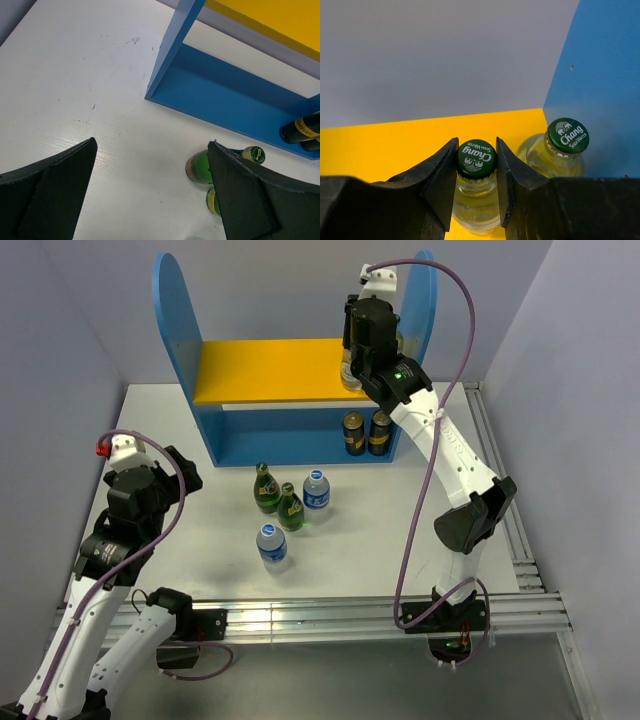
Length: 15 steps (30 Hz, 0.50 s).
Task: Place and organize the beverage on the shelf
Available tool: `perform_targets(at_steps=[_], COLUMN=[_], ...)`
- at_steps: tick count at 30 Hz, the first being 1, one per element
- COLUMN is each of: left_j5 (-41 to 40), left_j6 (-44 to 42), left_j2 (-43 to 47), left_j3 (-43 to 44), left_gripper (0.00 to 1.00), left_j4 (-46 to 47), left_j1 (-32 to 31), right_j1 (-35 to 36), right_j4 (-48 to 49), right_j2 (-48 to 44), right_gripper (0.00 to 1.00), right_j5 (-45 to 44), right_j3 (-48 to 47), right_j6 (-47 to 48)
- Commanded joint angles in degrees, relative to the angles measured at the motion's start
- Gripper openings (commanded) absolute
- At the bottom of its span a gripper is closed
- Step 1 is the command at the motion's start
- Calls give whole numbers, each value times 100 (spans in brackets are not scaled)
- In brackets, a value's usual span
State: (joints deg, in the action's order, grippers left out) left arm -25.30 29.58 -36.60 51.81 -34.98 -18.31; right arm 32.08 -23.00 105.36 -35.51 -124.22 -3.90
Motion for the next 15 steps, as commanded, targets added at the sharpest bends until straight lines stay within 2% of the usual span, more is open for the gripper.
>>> perform_targets(at_steps=[1,9,11,12,14,15], left_j5=[43,43,51,43,43,43], left_j6=[-49,-49,-58,-58,-58,-58], left_j2=[21,21,21,21,21,13], left_j3=[75,75,66,75,66,75], left_gripper=[99,99,99,99,99,99], left_j4=[97,88,88,88,88,97], left_j1=[29,20,29,29,37,20], right_j1=[-70,-79,-70,-61,-61,-61], right_j4=[1104,1079,1061,1079,1149,1158], right_j2=[-147,-174,-209,-279,-384,-420], right_gripper=[0,2,16,41,68,72], right_j5=[-61,70,114,123,158,184], right_j3=[108,311,390,521,705,741], right_j6=[21,-31,-49,-67,-93,-119])
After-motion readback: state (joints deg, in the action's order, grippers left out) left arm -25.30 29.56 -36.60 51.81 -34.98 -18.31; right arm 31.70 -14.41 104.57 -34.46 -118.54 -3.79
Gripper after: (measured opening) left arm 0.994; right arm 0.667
